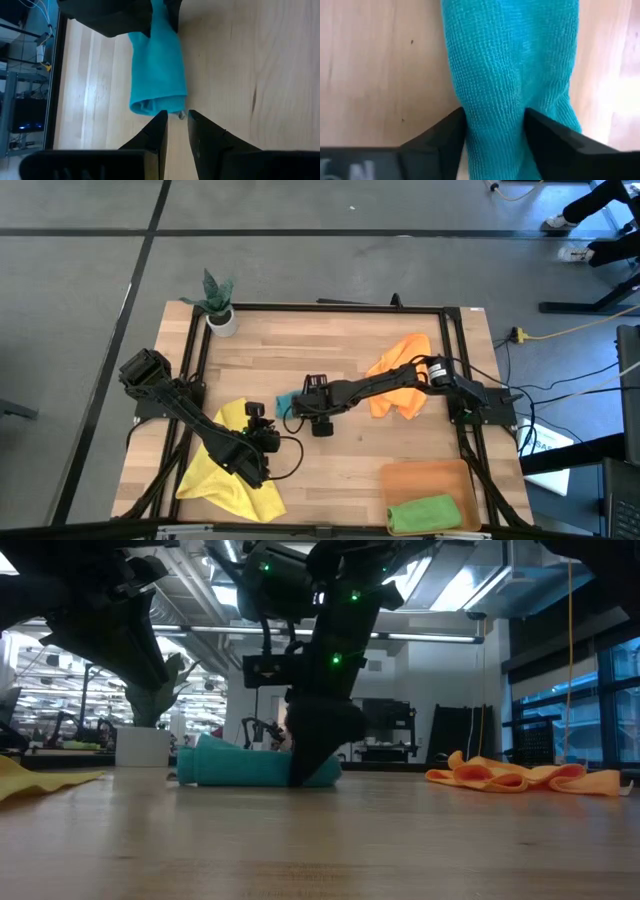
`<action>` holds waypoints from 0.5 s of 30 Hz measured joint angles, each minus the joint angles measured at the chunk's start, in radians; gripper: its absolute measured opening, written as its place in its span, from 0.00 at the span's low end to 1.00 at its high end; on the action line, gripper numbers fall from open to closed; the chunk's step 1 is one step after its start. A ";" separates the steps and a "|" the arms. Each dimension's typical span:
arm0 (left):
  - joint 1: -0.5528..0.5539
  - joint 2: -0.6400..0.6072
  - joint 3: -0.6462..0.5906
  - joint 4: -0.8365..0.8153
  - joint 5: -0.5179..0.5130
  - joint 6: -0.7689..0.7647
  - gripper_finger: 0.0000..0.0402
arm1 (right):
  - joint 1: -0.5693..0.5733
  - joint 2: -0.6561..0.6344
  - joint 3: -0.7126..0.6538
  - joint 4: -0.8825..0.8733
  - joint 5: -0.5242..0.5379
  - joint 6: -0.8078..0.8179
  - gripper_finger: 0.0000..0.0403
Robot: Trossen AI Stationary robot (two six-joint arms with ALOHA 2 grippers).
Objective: Roll microfiber towels into tight, uniform cylinder then place into a basket
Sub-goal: Put the blue microfiber towel into the orange bin
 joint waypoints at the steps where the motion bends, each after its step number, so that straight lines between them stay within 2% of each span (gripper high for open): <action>1: 0.000 0.000 0.000 0.000 0.000 0.000 0.17 | 0.000 0.003 0.000 0.001 -0.003 0.008 0.42; 8: 0.000 0.000 0.000 0.000 0.000 0.000 0.17 | -0.001 0.006 -0.001 0.011 -0.032 0.121 0.07; 15: 0.000 0.000 0.000 0.000 0.000 0.000 0.17 | -0.003 0.009 0.010 -0.009 -0.016 0.181 0.06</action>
